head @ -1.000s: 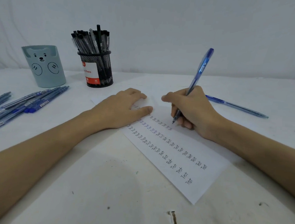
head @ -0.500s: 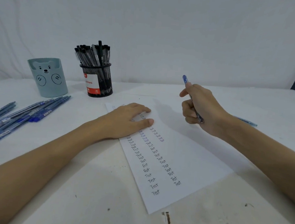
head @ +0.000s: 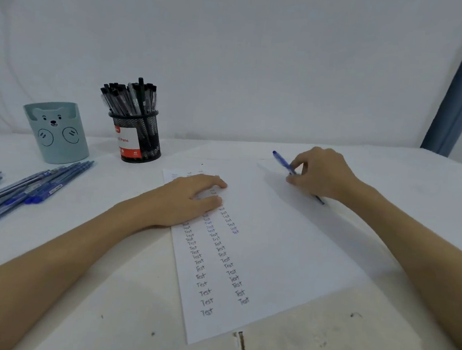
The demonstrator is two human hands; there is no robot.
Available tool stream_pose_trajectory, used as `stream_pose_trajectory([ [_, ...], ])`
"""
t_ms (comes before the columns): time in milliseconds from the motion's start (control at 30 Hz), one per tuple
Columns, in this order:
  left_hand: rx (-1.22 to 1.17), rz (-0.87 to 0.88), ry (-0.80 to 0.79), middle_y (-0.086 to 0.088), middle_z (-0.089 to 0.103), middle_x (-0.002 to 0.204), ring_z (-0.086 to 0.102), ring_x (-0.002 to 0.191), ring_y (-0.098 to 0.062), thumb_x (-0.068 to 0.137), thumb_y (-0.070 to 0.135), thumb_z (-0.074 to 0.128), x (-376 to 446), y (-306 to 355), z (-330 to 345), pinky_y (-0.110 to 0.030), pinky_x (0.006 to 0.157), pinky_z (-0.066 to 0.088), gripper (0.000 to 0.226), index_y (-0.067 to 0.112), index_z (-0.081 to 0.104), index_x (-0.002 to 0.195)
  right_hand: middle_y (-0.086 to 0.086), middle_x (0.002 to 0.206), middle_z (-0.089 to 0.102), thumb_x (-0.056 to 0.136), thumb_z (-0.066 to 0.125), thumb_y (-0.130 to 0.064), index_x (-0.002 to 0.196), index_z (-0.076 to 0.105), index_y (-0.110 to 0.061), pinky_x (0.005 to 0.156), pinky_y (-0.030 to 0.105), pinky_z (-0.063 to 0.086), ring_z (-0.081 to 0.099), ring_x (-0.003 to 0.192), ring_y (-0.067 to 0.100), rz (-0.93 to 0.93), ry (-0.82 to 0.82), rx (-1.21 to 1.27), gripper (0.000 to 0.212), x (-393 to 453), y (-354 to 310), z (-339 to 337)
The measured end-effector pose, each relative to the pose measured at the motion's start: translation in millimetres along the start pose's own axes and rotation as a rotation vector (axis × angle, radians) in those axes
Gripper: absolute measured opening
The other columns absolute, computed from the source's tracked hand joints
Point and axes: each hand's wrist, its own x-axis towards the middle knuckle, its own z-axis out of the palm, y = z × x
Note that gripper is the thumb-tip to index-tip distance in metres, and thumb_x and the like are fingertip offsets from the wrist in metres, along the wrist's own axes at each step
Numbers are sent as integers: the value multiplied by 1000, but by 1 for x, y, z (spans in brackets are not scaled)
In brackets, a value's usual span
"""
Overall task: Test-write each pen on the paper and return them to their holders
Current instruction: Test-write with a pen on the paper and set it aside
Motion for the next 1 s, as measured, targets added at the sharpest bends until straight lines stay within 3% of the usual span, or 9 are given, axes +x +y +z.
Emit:
stream_pose_trajectory([
  [67, -8, 2, -4, 19, 40, 140, 35, 128, -2, 93, 43, 47, 0, -1, -3, -23, 104, 27, 36, 41, 44, 129, -1, 77, 57, 78, 72, -28, 87, 71, -16, 67, 24, 39, 53, 77, 18, -2, 0, 33, 15, 1, 7, 1],
  [167, -7, 1, -14, 22, 41, 137, 37, 126, -2, 91, 46, 50, 1, -4, -6, -25, 104, 29, 33, 47, 45, 124, 1, 76, 58, 79, 72, -23, 76, 66, -9, 64, 26, 42, 55, 76, 20, 22, 29, 56, 16, 3, 13, 3],
  [333, 43, -25, -39, 23, 41, 136, 39, 124, -3, 82, 63, 49, 3, -7, -10, -27, 105, 31, 41, 49, 45, 121, 10, 89, 63, 81, 66, -17, 83, 66, -5, 61, 26, 41, 54, 76, 23, 76, 75, -9, 12, 4, 20, 4],
  [500, 23, -24, -61, 25, 37, 136, 34, 130, -1, 86, 59, 43, -2, -3, -13, -24, 106, 26, 43, 45, 42, 127, 4, 78, 58, 82, 66, -26, 82, 65, -6, 54, 25, 35, 53, 74, 23, 48, 105, 56, 20, -3, 8, -3],
  [600, 47, -35, -23, 25, 36, 134, 32, 128, 1, 97, 41, 41, -20, -1, -26, -19, 102, 25, 35, 37, 43, 132, 4, 72, 58, 86, 62, -26, 77, 64, -8, 53, 25, 35, 53, 70, 22, -80, 104, 112, 20, -7, -23, -8],
  [733, 88, -107, 52, 24, 42, 134, 37, 124, 3, 96, 40, 42, -80, -12, -46, -20, 103, 28, 32, 40, 47, 127, 0, 71, 56, 88, 60, -28, 76, 65, -11, 61, 26, 39, 51, 66, 15, -361, -69, 160, 21, -12, -104, -10],
  [800, 85, -125, 106, 29, 44, 130, 39, 118, 11, 95, 41, 44, -119, -19, -49, -7, 96, 27, 30, 42, 48, 125, -4, 73, 55, 88, 60, -26, 79, 67, -9, 65, 26, 42, 54, 71, 16, -507, -135, 187, 21, -18, -151, -5],
  [900, 64, -171, 192, 35, 42, 127, 33, 113, 25, 94, 38, 47, -177, -31, -49, 4, 91, 22, 30, 44, 45, 123, 3, 92, 66, 90, 54, -18, 92, 70, -9, 75, 28, 48, 58, 86, 20, -687, -206, 214, 19, -30, -223, 15],
  [1000, 72, -248, 214, 40, 31, 132, 25, 114, 31, 94, 43, 43, -218, -45, -45, 2, 99, 19, 34, 49, 38, 126, 8, 117, 61, 89, 48, -9, 115, 66, -14, 88, 33, 49, 56, 103, 23, -772, -246, 169, 32, -39, -279, 42],
])
